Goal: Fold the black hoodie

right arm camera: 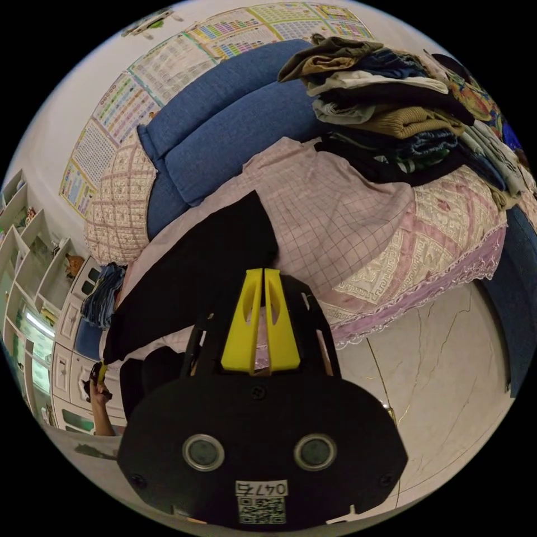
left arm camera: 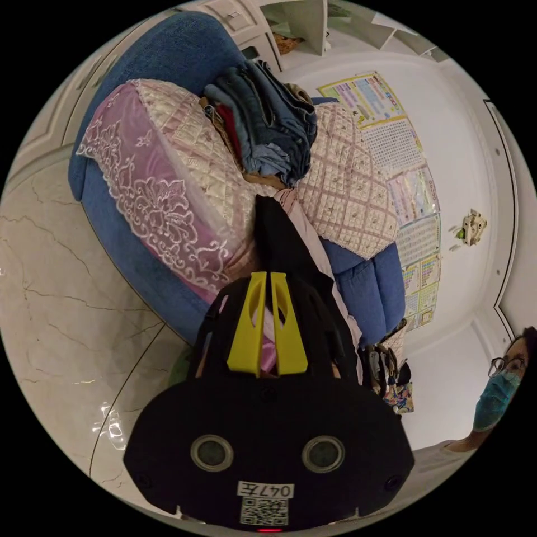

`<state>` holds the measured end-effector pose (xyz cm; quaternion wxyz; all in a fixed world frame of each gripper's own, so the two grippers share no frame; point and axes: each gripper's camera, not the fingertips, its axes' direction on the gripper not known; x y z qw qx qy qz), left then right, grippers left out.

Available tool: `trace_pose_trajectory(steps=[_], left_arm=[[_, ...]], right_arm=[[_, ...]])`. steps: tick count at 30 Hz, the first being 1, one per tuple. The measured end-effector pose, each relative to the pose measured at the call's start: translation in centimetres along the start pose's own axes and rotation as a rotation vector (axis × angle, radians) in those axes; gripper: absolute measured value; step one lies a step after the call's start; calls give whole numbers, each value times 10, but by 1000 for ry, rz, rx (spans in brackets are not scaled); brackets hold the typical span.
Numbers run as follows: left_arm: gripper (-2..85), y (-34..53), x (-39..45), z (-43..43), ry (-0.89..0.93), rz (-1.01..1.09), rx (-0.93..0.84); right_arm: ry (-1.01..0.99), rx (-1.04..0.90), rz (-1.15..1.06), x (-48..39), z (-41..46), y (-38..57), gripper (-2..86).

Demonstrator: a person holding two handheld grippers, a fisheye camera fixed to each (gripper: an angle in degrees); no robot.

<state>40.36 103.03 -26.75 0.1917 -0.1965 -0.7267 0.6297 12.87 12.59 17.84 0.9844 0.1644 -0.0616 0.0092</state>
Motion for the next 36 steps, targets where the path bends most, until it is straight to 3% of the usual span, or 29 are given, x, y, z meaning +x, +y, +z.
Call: trace_pose_trajectory(steps=[8,13,15,23,29,36], left_arm=[[-10,-50,82,-73,9,69,-19],[-10,-61,119,-104,14,76,-15],[-10,-62,136,-115,13,79,-15],[-10,-66,187,-133,22,124,-24],[-10,-62,212,-130,91,170,-40],[-9,-11,190,-112,-21,165,-174]], right_arm=[[-51,32,17,9,2,8,2],[-85,72,32,16,5,7,72],[-124,4,20,16,17,2,78],[-88,-118,-107,-16,47,-10,10],[-97,30,-225,-40,20,-43,-4],[-43,-41,-297,-47,8,-45,-6]])
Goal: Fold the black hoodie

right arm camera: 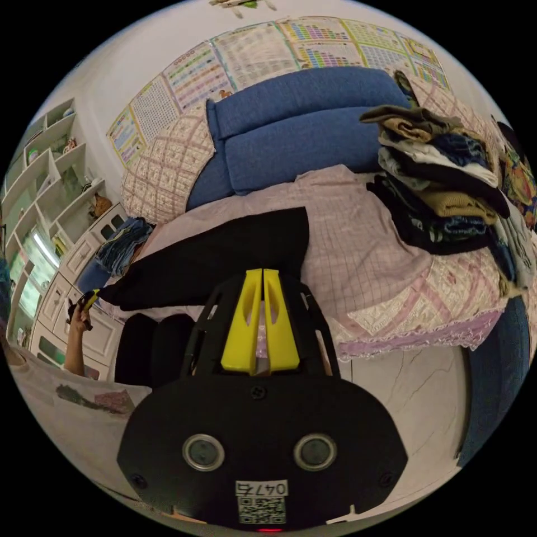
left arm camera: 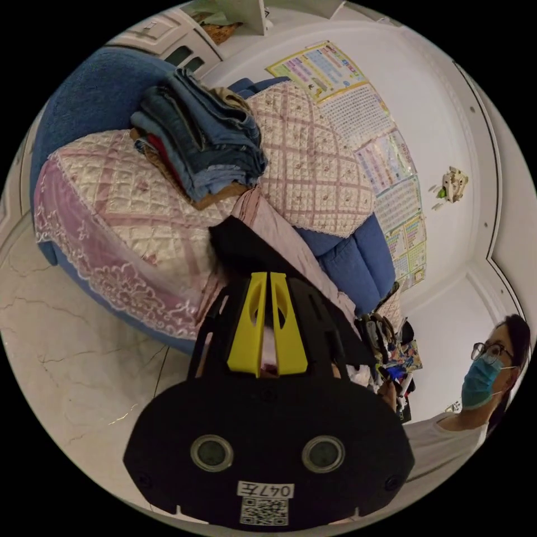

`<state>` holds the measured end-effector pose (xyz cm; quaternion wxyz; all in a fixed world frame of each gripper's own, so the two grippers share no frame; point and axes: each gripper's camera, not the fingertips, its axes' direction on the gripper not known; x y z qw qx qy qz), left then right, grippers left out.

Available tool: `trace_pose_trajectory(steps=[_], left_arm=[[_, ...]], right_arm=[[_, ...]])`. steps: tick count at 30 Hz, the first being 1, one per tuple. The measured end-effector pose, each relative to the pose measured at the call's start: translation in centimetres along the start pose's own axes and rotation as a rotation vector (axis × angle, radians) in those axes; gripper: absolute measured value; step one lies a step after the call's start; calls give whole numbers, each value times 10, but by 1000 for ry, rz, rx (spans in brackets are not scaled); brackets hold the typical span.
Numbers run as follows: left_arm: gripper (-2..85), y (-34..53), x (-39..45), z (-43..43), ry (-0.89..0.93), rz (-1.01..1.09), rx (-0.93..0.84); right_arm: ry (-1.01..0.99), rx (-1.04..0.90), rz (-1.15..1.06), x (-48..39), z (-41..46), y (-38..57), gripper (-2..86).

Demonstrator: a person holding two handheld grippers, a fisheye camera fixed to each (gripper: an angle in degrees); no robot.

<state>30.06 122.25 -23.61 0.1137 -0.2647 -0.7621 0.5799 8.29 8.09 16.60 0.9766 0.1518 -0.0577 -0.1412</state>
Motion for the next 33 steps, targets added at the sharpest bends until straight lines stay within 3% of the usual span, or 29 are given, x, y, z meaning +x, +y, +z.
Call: trace_pose_trajectory(steps=[5,8,13,17,20,24,27,33], left_arm=[[2,64,-18,32,-258,-62,-30],[23,96,51,66,-336,189,-21],[67,132,156,199,-273,541,-175],[70,163,177,333,-485,654,-243],[11,180,161,374,-584,615,-237],[-5,213,132,331,-284,574,-120],[-9,256,85,306,-122,517,-149],[-9,347,-7,337,-402,300,-353]], right_arm=[[-51,-97,110,26,37,2,-5],[-40,-88,116,27,46,-10,-4],[-35,-67,109,26,58,-31,-4],[-68,-39,140,33,66,-40,-4],[-76,-36,131,37,71,-46,-3],[-74,-35,119,49,81,-55,-3],[-87,-25,140,58,96,-61,-3],[-110,2,192,73,124,-81,-4]])
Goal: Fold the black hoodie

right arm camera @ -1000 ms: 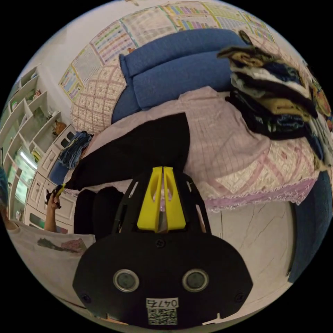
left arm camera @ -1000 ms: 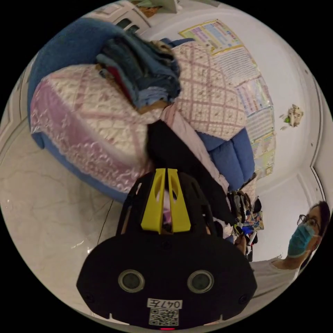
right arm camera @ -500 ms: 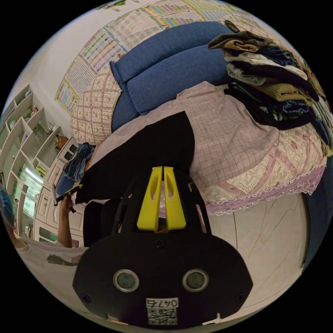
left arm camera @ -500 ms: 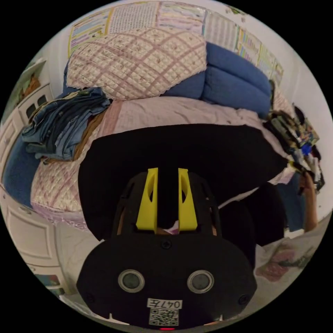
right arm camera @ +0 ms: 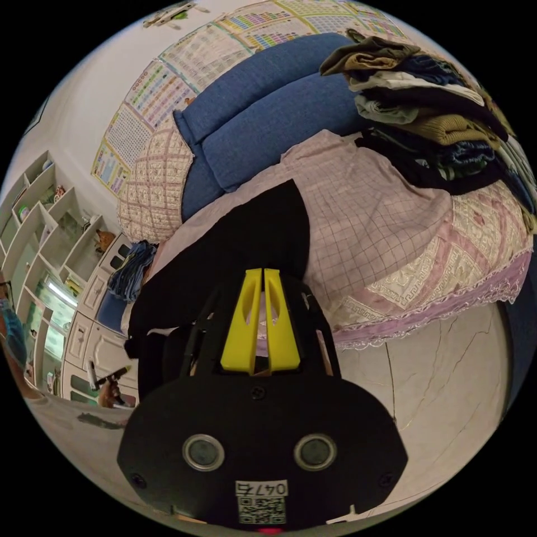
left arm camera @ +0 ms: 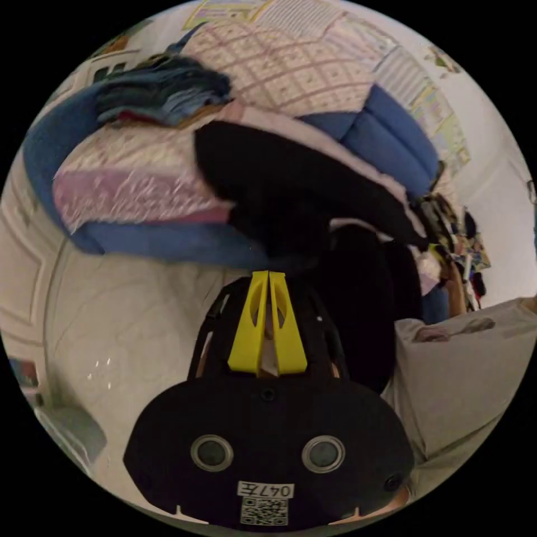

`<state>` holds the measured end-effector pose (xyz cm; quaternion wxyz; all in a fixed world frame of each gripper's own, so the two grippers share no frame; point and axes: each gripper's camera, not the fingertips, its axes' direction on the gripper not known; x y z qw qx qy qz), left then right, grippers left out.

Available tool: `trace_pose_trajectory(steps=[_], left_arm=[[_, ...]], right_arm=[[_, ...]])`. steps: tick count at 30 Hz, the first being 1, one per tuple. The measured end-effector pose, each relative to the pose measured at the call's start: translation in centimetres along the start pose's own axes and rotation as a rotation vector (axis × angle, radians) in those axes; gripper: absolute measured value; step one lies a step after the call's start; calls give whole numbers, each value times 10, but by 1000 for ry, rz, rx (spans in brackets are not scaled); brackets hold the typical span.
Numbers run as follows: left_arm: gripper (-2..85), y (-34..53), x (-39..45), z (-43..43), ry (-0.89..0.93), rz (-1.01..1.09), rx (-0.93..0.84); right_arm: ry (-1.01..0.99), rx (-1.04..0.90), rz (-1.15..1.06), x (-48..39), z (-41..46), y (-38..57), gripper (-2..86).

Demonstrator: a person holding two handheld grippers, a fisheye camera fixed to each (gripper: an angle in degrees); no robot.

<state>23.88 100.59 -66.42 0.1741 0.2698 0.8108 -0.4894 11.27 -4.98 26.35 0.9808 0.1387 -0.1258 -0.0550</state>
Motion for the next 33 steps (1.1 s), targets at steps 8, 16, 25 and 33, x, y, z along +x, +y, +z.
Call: trace_pose_trajectory(steps=[8,16,25,33], left_arm=[[25,-56,42,91,84,-8,211],[70,-129,178,246,-289,377,278],[75,-201,250,426,-601,662,177],[-4,-326,282,452,-587,621,357]], right_arm=[[-7,10,-2,4,23,-34,-4],[-3,19,-44,-3,44,-78,-3],[-10,42,-98,-19,75,-143,-4],[4,98,-231,-55,100,-221,-4]])
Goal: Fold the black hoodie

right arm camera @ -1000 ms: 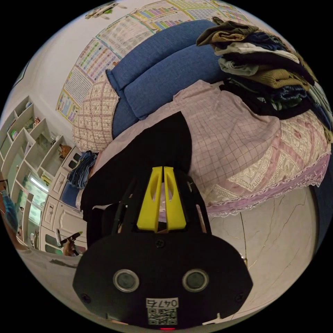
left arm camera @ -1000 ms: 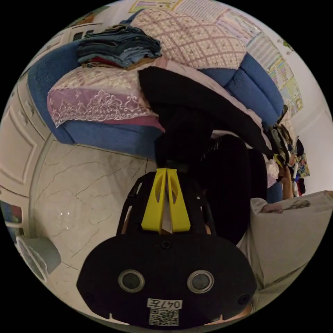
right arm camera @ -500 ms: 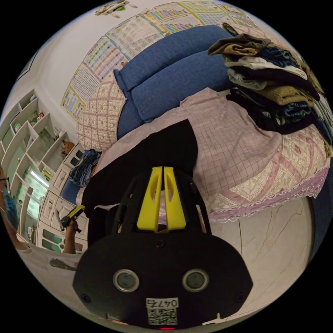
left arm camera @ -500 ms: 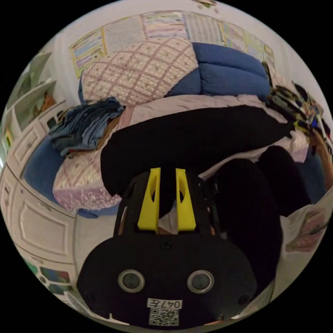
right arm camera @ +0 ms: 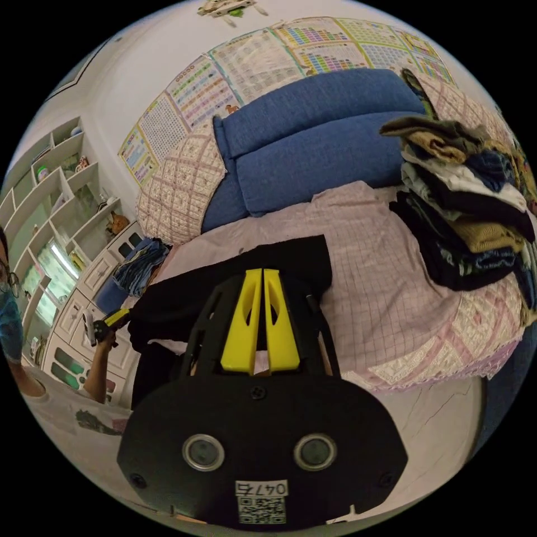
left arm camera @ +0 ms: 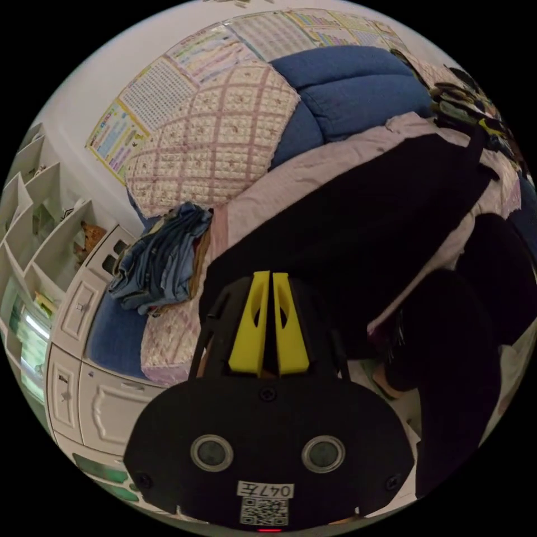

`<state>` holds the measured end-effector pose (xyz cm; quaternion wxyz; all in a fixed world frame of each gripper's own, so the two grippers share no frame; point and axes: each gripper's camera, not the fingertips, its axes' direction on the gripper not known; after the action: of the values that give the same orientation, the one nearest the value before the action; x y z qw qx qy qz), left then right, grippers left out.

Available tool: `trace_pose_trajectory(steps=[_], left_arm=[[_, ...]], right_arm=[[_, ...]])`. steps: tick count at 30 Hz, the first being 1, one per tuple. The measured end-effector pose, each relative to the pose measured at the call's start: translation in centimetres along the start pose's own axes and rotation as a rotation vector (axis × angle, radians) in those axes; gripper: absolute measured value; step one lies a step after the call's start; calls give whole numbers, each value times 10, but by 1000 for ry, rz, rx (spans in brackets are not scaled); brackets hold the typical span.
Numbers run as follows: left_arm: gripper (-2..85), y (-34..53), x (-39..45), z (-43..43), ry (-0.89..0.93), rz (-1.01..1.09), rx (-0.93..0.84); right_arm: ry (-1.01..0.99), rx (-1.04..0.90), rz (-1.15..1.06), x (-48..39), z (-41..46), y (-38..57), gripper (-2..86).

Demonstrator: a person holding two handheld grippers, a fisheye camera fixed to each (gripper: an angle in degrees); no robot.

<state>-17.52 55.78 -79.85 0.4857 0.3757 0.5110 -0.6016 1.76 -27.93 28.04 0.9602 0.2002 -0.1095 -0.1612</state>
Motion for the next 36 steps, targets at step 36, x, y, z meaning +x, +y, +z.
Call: trace_pose_trajectory(steps=[36], left_arm=[[11,-524,-80,552,-39,7,-349]], right_arm=[[452,-179,-656,-17,418,-249,1]])
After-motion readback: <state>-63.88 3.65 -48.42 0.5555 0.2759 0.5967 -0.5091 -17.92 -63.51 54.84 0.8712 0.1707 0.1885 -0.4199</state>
